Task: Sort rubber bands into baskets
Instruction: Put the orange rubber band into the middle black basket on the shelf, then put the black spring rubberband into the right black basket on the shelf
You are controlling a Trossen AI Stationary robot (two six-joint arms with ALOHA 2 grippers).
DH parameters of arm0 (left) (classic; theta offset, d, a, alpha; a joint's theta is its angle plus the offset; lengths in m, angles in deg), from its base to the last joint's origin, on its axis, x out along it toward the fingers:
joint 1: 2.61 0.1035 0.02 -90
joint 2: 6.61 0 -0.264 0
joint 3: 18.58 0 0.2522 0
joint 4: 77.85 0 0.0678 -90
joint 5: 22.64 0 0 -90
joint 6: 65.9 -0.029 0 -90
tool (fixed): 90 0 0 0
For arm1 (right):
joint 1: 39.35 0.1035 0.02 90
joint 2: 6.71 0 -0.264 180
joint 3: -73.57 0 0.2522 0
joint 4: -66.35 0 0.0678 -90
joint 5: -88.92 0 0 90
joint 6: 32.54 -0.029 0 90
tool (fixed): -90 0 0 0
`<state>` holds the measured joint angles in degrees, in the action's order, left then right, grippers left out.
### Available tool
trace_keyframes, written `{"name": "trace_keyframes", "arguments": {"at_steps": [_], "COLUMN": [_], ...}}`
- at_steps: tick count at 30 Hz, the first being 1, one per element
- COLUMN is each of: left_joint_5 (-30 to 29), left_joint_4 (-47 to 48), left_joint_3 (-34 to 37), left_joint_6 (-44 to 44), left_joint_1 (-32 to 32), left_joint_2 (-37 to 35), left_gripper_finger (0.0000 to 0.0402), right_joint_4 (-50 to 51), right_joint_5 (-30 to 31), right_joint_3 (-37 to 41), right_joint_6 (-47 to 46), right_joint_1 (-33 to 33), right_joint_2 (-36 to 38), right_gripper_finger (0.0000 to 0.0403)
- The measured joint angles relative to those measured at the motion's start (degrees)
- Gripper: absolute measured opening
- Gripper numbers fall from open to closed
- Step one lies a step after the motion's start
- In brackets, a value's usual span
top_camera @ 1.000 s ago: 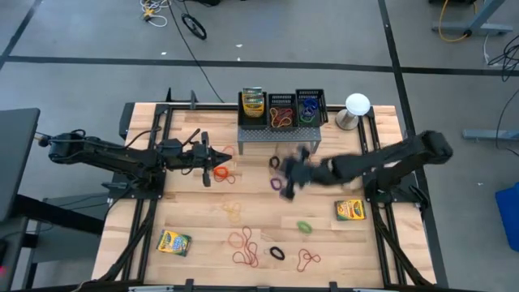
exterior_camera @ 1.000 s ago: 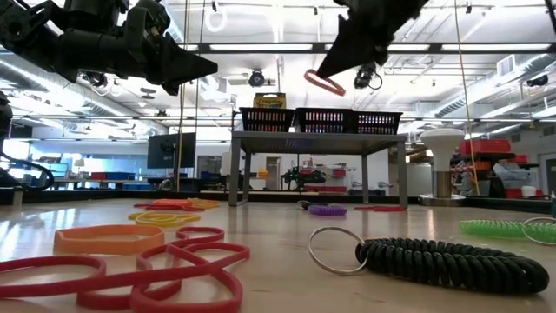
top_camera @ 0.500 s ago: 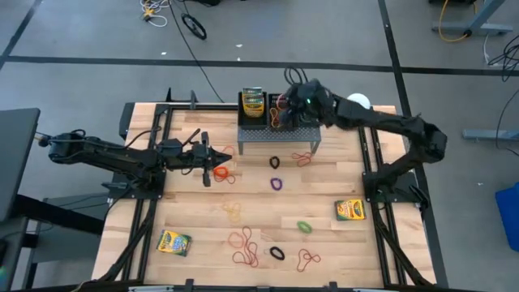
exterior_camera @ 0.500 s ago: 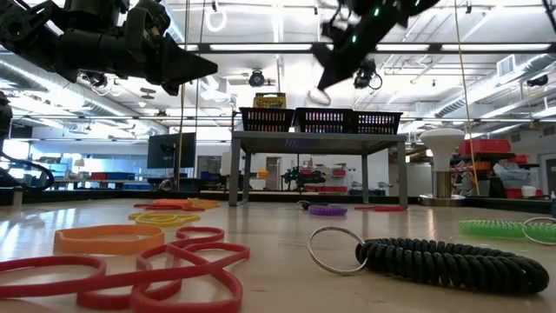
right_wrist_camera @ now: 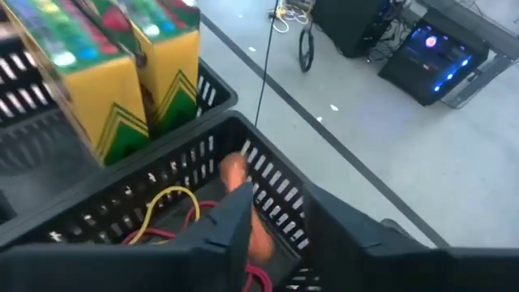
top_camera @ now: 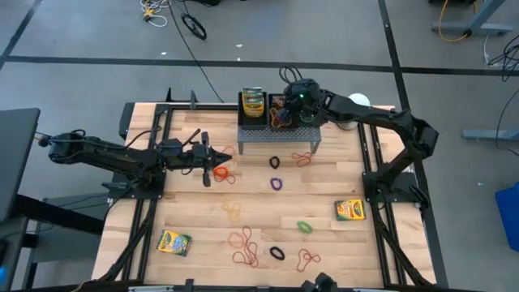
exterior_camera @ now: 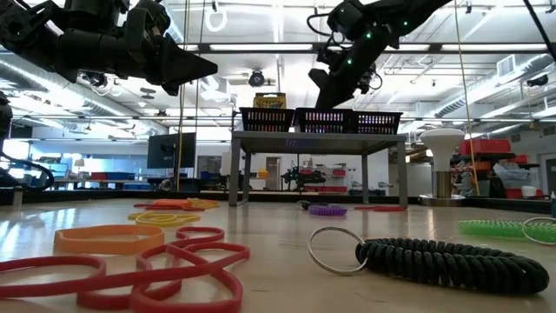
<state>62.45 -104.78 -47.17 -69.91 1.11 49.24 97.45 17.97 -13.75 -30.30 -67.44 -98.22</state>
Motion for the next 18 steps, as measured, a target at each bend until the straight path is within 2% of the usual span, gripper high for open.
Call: {"name": "trace_keyframes", "arguments": {"at_steps": [4, 8, 11, 16, 18], "left_joint_5": [0.0, 0.0, 0.0, 0.0, 0.0], "left_joint_4": [0.0, 0.0, -0.1, 0.0, 0.0], "left_joint_3": [0.0, 0.0, 0.0, 0.0, 0.0], "left_joint_6": [0.0, 0.0, 0.0, 0.0, 0.0], "left_joint_1": [0.0, 0.0, 0.0, 0.0, 0.0], "left_joint_2": [0.0, 0.0, 0.0, 0.0, 0.0], "left_gripper_finger": [0.0013, 0.0013, 0.0013, 0.0013, 0.0013], "right_joint_4": [-0.3, 0.1, -0.5, -3.5, -4.8], "right_joint_5": [0.2, 0.1, -1.1, -2.0, -0.6], "right_joint_3": [0.0, 0.0, 1.5, 7.6, 10.1], "right_joint_6": [0.0, 0.2, 1.7, 2.5, 1.6], "right_joint_1": [1.9, 5.6, 10.5, 20.1, 24.0], "right_joint_2": [1.9, 4.8, 6.6, 6.9, 6.9], "right_gripper_finger": [0.0163, 0.0163, 0.0128, 0.0033, 0.0009]}}
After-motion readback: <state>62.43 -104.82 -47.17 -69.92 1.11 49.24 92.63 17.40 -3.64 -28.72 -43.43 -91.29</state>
